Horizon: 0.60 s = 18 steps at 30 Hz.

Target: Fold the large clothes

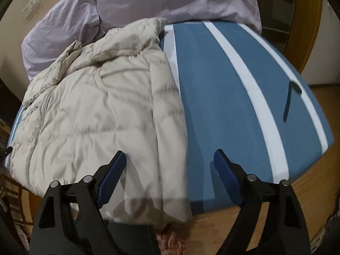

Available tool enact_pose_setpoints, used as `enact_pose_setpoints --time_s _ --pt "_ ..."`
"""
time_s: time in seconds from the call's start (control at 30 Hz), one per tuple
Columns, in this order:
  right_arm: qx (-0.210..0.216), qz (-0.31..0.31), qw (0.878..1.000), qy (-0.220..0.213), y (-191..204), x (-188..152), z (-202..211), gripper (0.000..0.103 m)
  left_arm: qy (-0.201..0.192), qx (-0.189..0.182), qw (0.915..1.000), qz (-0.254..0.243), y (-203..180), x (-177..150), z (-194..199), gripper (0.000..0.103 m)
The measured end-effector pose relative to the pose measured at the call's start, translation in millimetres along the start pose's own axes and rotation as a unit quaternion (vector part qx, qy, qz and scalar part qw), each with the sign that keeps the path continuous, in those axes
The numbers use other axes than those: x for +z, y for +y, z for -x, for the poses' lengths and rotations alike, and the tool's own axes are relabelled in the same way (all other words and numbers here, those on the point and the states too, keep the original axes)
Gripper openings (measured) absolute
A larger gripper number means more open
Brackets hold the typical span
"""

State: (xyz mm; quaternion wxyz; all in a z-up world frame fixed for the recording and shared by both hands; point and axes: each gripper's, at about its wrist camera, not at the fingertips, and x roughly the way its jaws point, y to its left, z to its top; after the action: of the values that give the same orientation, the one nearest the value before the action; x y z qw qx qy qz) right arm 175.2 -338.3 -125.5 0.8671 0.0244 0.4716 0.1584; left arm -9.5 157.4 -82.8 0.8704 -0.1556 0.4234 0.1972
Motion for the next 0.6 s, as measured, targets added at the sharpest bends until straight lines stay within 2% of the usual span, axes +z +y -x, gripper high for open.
enact_pose_setpoints --time_s 0.3,0.4,0.57,0.6 --pt "0.076 -0.037 0.996 0.006 -8.6 -19.9 2.0 0.055 0.005 -0.04 0.9986 0.035 10.7 -16.4 -0.3 0.063" --pt "0.094 -0.039 0.995 0.004 -6.4 -22.2 1.1 0.043 0.013 -0.062 0.997 0.044 9.1 -24.0 -2.0 0.059" --pt "0.104 -0.032 0.994 -0.004 -1.4 -21.9 2.6 0.02 0.007 -0.067 0.9966 0.048 2.8 -30.2 -0.1 0.047" --pt "0.104 -0.031 0.994 -0.009 -0.9 -20.7 4.3 0.018 0.007 -0.069 0.9964 0.05 2.4 -30.4 0.6 0.046"
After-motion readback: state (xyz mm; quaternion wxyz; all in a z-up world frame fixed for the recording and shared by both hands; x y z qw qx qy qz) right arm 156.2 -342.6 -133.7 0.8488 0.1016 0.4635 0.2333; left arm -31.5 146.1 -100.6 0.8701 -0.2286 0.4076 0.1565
